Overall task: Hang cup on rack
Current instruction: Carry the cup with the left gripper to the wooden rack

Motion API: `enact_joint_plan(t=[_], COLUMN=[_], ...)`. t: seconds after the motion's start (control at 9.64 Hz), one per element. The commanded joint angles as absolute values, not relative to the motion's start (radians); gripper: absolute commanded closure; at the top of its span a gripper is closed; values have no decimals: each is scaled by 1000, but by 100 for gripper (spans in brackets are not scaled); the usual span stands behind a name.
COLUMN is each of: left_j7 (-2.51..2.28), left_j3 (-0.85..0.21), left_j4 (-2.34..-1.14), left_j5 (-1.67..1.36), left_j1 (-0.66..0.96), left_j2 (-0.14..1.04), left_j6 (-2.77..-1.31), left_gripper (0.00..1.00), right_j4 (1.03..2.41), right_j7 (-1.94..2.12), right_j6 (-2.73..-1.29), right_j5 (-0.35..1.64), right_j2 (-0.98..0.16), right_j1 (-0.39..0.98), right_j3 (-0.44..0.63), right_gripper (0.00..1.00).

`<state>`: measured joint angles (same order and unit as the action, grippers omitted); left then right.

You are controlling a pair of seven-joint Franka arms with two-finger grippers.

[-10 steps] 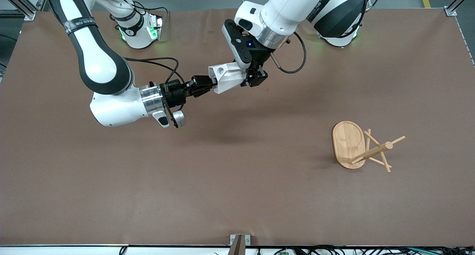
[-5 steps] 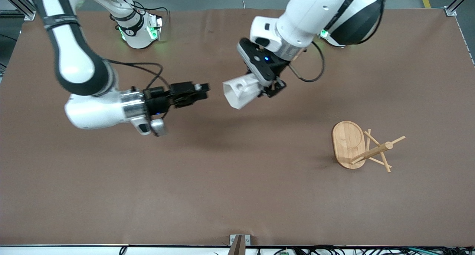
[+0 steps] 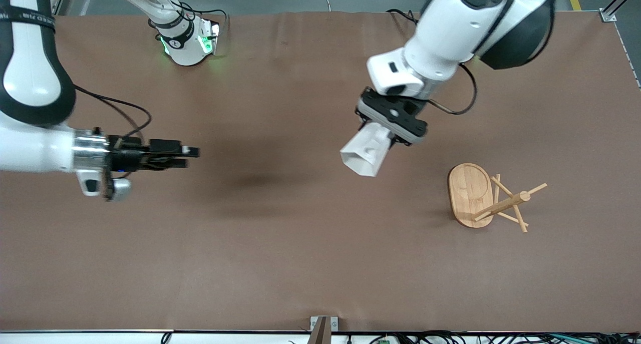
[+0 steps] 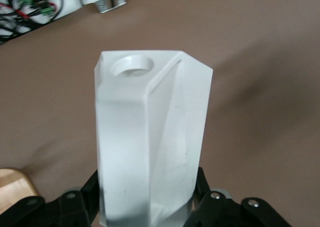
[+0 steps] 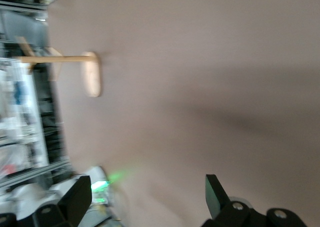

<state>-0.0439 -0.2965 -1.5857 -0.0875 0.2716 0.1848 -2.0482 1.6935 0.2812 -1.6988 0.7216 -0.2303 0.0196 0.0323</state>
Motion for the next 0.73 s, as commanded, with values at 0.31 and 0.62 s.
enact_joint_plan(t=[0.31, 0.62], left_j7=[-121, -132], left_j3=[-307, -301], left_j4=[-1609, -1799], left_j5=[-64, -110], left_j1=[102, 51], left_j2=[166, 50], left_j6=[-1984, -2003], left_gripper=[92, 92], right_j4=[1624, 1407], right_j7=[270, 268], right_j6=[-1665, -1511], right_j5=[140, -10], right_j2=[-51, -54], right_j1=[8, 11], right_j3=[77, 81], right_gripper=[0, 0])
